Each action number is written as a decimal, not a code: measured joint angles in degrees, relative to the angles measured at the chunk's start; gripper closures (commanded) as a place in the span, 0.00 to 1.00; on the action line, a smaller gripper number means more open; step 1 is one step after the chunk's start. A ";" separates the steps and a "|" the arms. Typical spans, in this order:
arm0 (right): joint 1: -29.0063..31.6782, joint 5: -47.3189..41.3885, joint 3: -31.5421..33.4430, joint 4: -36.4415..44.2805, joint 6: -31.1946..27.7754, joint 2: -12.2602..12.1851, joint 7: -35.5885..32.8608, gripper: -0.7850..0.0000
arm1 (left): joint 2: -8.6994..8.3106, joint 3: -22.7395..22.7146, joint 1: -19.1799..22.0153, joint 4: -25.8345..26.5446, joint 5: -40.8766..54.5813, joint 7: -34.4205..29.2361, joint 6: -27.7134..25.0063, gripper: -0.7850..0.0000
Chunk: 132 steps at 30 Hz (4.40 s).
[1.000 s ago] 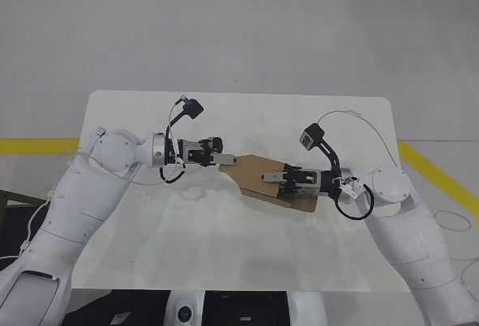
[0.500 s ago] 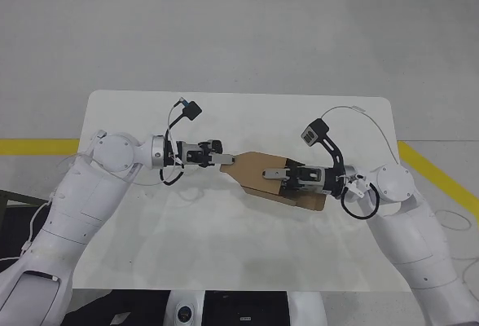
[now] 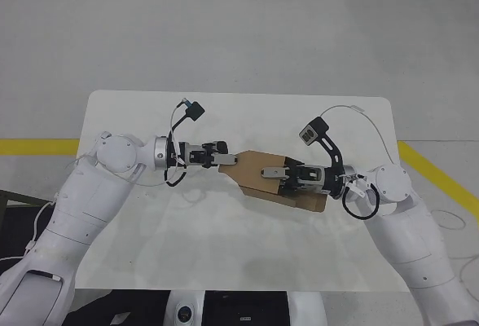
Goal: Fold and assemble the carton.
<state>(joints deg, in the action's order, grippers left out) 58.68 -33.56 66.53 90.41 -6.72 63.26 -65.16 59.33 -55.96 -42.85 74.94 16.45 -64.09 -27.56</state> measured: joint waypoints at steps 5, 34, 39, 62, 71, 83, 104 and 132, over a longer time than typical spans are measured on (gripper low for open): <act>0.03 -0.08 0.32 0.03 -0.03 -0.05 -0.04 1.00 | -0.17 -1.10 0.11 -0.97 -0.66 0.61 -0.31 0.00; 0.45 -1.34 1.20 0.71 -0.81 -0.08 0.24 1.00 | 0.39 -1.20 -0.71 -1.61 1.41 0.68 -0.32 0.00; 0.66 -1.40 1.47 1.06 -0.81 -0.14 0.11 1.00 | 0.16 -2.20 -0.84 -2.29 0.71 0.77 -0.31 0.00; 0.30 -1.96 1.24 1.30 -1.00 0.00 0.21 1.00 | 0.92 -0.57 -1.25 -0.78 1.60 -0.16 -0.28 0.00; 0.38 -1.38 1.57 0.62 -0.57 -0.09 0.42 1.00 | 0.34 -3.63 -0.51 -1.89 -0.05 1.01 -0.92 0.00; 1.86 -4.22 1.64 -0.30 -0.72 -0.26 -3.96 1.00 | -0.32 -5.33 -2.48 -2.24 -2.65 1.68 -0.72 0.00; -1.80 -7.40 -0.95 -10.02 -4.27 0.41 -12.40 1.00 | 1.01 0.22 -2.95 2.32 -1.56 -0.80 -2.79 0.00; -2.30 -7.04 -2.34 -8.31 -4.31 0.84 -11.83 1.00 | 1.66 0.24 -0.67 -2.02 -0.66 0.35 -2.37 0.00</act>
<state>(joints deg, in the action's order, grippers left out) 56.37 -40.60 64.19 82.10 -11.03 64.10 -76.99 61.00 -55.72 -43.52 72.92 15.80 -63.73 -29.93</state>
